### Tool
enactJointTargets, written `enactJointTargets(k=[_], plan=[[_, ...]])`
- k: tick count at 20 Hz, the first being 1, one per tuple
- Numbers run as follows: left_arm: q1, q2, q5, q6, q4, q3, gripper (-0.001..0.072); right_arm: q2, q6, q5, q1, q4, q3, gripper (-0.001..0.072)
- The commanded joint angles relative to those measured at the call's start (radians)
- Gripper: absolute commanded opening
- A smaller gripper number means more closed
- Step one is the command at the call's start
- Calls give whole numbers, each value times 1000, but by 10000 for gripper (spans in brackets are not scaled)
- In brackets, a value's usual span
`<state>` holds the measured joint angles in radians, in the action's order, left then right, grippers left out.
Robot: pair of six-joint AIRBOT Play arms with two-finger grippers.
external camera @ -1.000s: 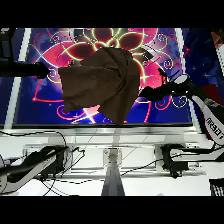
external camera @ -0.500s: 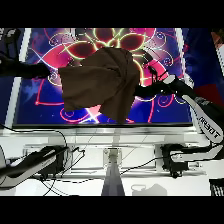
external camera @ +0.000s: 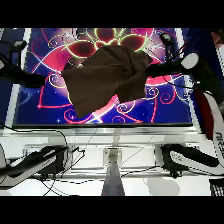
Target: Fold the clothes and pants, and hang the long-sleeved shirts on hangers.
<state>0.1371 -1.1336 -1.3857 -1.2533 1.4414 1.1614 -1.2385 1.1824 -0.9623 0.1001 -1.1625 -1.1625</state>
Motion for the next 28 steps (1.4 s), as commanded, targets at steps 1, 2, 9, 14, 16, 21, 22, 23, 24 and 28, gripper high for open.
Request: enactJointTargets(k=[1,2,9,14,16,21,22,23,24,28], plan=[[1,-1,-58,87,-117,-115,13,93,1,-24,-9,-159,-28,11],[1,-1,-54,110,-193,-179,13,95,1,-36,-9,-165,-28,11],[0,-3,74,217,-636,-570,508,95,1,-43,-9,-166,-25,11],[-1,-3,195,404,-725,-693,500,95,2,-43,-8,-159,-25,11],[-18,-3,240,463,-736,-703,500,95,3,-43,-8,-142,-25,11],[-175,-36,321,476,-737,-703,500,95,6,-44,-8,-138,-25,11],[-209,-54,319,475,-736,-703,500,95,7,-44,-8,-138,-25,11],[-233,-68,318,476,-737,-703,500,95,10,-45,-8,-138,-25,11],[-252,-81,320,476,-740,-703,500,95,10,-45,-8,-138,-25,11],[-260,-89,340,476,-742,-703,500,95,12,-45,-8,-130,-25,12]])
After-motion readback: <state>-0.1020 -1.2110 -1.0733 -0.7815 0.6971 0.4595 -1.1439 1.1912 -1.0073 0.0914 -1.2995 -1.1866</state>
